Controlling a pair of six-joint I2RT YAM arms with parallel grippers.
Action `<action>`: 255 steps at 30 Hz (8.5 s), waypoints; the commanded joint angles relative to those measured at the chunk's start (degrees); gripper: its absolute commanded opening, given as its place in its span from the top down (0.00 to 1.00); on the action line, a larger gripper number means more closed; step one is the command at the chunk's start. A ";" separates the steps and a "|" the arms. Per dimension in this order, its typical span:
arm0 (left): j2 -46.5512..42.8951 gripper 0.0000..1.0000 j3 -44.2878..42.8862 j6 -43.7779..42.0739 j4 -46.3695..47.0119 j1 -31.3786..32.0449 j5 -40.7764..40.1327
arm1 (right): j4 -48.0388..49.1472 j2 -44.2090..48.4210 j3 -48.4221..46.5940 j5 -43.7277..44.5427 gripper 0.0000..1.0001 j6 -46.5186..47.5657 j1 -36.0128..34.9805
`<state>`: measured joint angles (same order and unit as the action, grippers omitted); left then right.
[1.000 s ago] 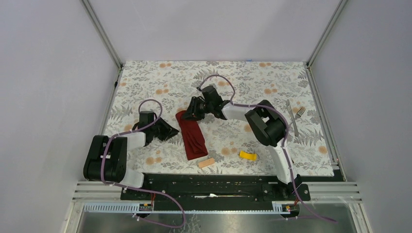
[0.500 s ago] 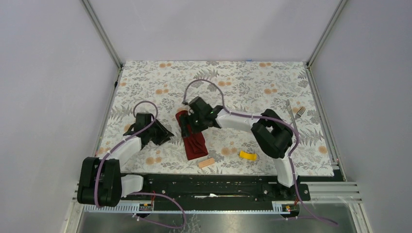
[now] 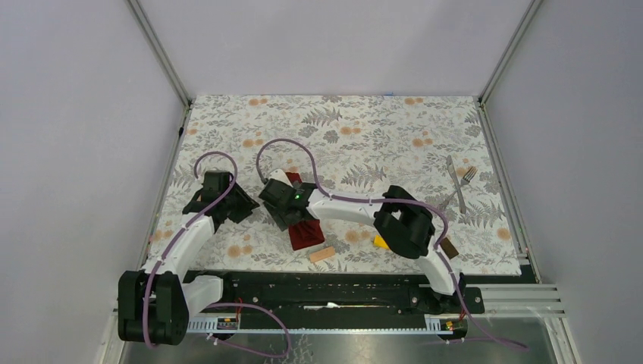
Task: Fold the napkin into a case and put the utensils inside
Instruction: Pick up the smaller rectangle-folded napkin from the center of the board, then turn over the smaller rectangle-folded napkin at the center of the board, then smooth out the smaller rectangle-folded napkin at the center of the board, then rotate the smaller rectangle-folded napkin at the center of the board, then move the smaller rectangle-folded napkin to the corner of the board, then pick up the spoon from the corner of the board.
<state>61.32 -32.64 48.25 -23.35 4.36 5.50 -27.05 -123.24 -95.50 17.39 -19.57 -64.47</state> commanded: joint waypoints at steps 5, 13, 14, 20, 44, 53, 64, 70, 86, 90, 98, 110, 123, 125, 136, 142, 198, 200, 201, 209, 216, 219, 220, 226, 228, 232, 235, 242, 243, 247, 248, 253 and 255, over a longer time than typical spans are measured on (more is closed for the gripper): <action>2.24 0.58 -1.92 1.15 -0.79 -1.32 -2.33 | -6.81 -7.10 -6.63 8.83 0.26 -5.43 -2.95; 2.55 0.59 -1.80 0.44 -1.09 -2.32 -2.51 | -9.64 -8.98 -8.69 18.84 0.60 -9.58 -4.35; 2.50 0.59 -1.67 0.43 -1.08 -2.46 -2.51 | -9.61 -8.75 -8.79 19.23 0.68 -9.78 -4.35; 2.58 0.59 -2.18 0.11 -0.95 -2.93 -2.50 | -3.86 -1.93 -5.32 17.05 1.00 -7.69 -4.35; 3.85 0.59 -1.25 -7.97 18.29 -3.01 24.84 | 96.59 1.37 43.66 -66.82 1.00 -55.15 29.83; 17.78 0.58 -7.23 -2.11 31.90 4.37 32.96 | 96.35 3.15 51.49 -71.72 0.73 -49.70 41.13; 37.29 0.58 -23.89 4.00 40.89 13.29 34.40 | 20.73 32.10 42.13 -38.48 0.31 0.02 40.65; 48.60 0.63 -30.94 6.86 45.37 15.17 35.93 | 29.41 32.53 45.68 -47.71 0.56 -5.06 34.54; 53.36 0.60 -42.36 -5.24 22.44 15.30 24.09 | 24.17 39.42 50.17 -42.16 0.73 -3.91 33.48; 51.06 0.57 -43.10 -3.83 24.05 15.07 24.43 | 28.54 36.51 47.51 -47.21 0.70 -7.21 32.59; 63.21 0.57 -45.29 -4.20 23.53 15.02 23.82 | 41.96 27.50 55.02 -47.98 0.69 -12.79 31.57; 46.76 0.47 -47.43 -14.39 10.30 15.95 20.01 | 37.97 33.65 51.84 -49.60 0.53 -14.13 29.25; 23.77 0.29 -7.31 -1.66 29.04 18.79 29.73 | 26.43 33.36 52.74 -53.04 0.33 -6.32 39.77; 24.03 0.33 -4.48 0.05 32.29 20.57 29.89 | 28.98 31.92 53.03 -52.91 0.35 -7.03 39.84; 31.32 0.54 2.67 7.49 47.61 24.63 30.58 | 51.06 26.65 61.93 -58.88 0.72 -20.89 38.56; 12.65 0.37 2.34 1.64 24.91 22.15 8.60 | 76.02 21.17 65.24 -46.68 0.74 -45.55 26.17; 45.87 0.32 -24.34 6.87 19.85 -4.35 3.45 | 42.27 -20.30 -8.09 -41.58 0.46 -27.81 33.07; 49.80 0.32 -28.66 6.69 19.17 -5.28 4.24 | 40.54 -25.31 -16.15 -41.98 0.46 -27.78 33.51; 51.63 0.32 -30.57 6.68 18.88 -6.00 4.70 | 38.88 -28.01 -21.12 -42.03 0.46 -27.80 33.60; 61.76 0.30 -48.01 2.73 13.08 -7.55 3.92 | 34.56 -43.34 -48.89 -43.50 0.39 -30.68 34.83; 43.49 0.20 -38.55 -6.90 8.47 -8.76 4.99 | 27.49 -16.61 -23.87 -44.82 0.26 -14.53 35.49; 33.07 0.07 -33.73 -13.69 2.36 -9.74 4.81 | 29.92 0.53 -4.56 -46.52 0.21 -8.14 35.21; 30.31 0.05 -32.56 -15.57 -0.19 -10.19 3.61 | 31.10 5.40 1.13 -46.51 0.19 -7.31 35.12; 15.89 0.04 -25.40 -22.42 -7.99 -17.04 1.21 | 34.84 22.36 24.74 -48.17 0.19 -5.49 33.77; 13.18 0.04 -23.00 -23.43 -9.22 -20.75 1.42 | 35.71 25.29 29.20 -48.69 0.19 -3.94 33.60; 9.90 0.04 -18.82 -24.02 -8.87 -25.42 5.42 | 35.44 28.54 34.19 -48.66 0.18 0.32 33.54; 8.14 0.05 -17.54 -22.92 -7.74 -25.19 13.51 | 31.55 27.95 32.91 -45.19 0.18 3.65 33.84; 7.99 0.05 -22.09 -24.56 -6.83 -15.91 20.40 | 28.09 29.27 32.10 -40.07 0.16 5.29 34.50; 8.53 0.05 -23.44 -25.23 -6.61 -13.07 20.23 | 27.47 29.83 31.98 -38.54 0.16 5.67 34.91; 11.94 0.05 -29.15 -27.26 -4.66 -0.62 18.95 | 20.06 33.47 32.92 -30.45 0.15 5.57 39.24; 12.76 0.05 -30.39 -27.66 -4.00 2.43 19.08 | 17.03 34.62 32.88 -27.34 0.15 5.55 40.82; 15.20 0.02 -33.03 -28.78 0.92 9.55 22.89 | 5.90 37.90 31.54 -21.55 0.15 -0.40 55.34; 15.09 0.01 -33.31 -30.58 0.79 10.63 23.28 | 2.46 38.72 30.80 -22.55 0.14 -3.53 63.26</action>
<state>76.03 -63.35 21.39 -26.15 13.54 25.87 -14.28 -87.99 -62.00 -10.48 -17.34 -12.84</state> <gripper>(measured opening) 0.983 0.853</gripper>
